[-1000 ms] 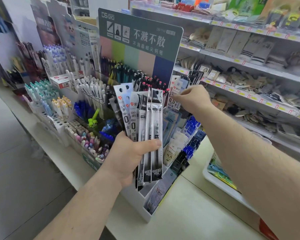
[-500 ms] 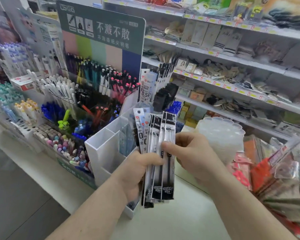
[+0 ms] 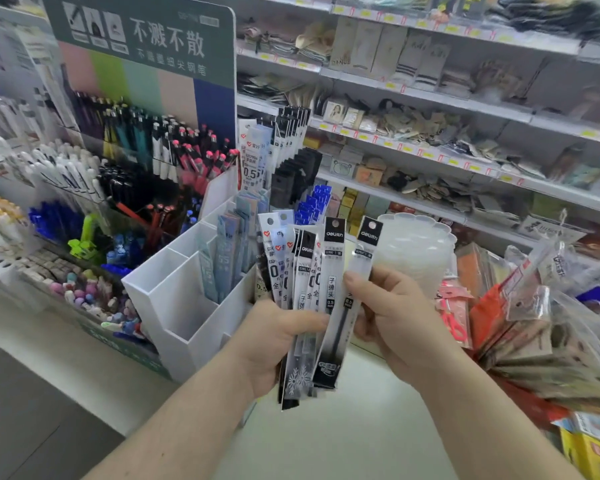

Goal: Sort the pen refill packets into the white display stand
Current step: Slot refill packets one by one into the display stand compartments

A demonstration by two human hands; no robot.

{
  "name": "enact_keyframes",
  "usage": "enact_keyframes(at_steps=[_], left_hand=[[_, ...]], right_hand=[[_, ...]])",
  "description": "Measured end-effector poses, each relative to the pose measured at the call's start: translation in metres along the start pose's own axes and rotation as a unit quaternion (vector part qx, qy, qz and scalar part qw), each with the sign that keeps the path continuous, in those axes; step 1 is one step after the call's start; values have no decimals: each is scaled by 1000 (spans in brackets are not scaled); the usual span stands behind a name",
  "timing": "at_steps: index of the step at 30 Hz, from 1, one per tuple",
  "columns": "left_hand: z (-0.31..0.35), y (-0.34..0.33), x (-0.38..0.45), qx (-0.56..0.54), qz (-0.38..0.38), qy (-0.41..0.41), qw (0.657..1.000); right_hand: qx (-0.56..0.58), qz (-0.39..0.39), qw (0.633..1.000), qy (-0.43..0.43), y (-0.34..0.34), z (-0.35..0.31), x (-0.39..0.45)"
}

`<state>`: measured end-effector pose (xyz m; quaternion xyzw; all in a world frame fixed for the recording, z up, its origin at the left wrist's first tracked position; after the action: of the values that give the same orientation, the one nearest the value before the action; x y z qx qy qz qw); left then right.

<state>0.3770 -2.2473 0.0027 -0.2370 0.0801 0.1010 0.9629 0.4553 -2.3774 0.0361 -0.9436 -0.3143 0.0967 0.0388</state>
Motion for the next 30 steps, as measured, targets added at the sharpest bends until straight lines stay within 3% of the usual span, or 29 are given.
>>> enact_keyframes(at_steps=[4,11,18,22,26,30], left_hand=[[-3,-3,2,25,-10,0,1000],[-11,-3,0,-54,-35,46,997],[7,0,-6,15,-10,5,1000],[27,6,-14,67,28,-46,996],[57,22,-18,69,116,-112,984],[87,36,-21,51,153,-166,973]], right_hand=[[-54,29,998,19,0,3,-1],[-28,46,998,17,5,8,-3],[-40,12,999,10,4,-4,1],[-50,-7,999,-6,-2,-19,6],[10,42,999,24,3,-52,26],[48,79,993,74,4,-85,63]])
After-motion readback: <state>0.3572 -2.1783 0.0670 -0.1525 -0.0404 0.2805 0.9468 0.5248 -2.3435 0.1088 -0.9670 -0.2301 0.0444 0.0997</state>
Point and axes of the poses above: each hand's wrist, its own x-axis towards the middle knuckle, its own y-axis out of the back of the hand, z = x × y, the point moved 2 cm from there along x, towards the middle knuckle, and after that the axes turned 3 degrees about -z, right-handed, at the moved point
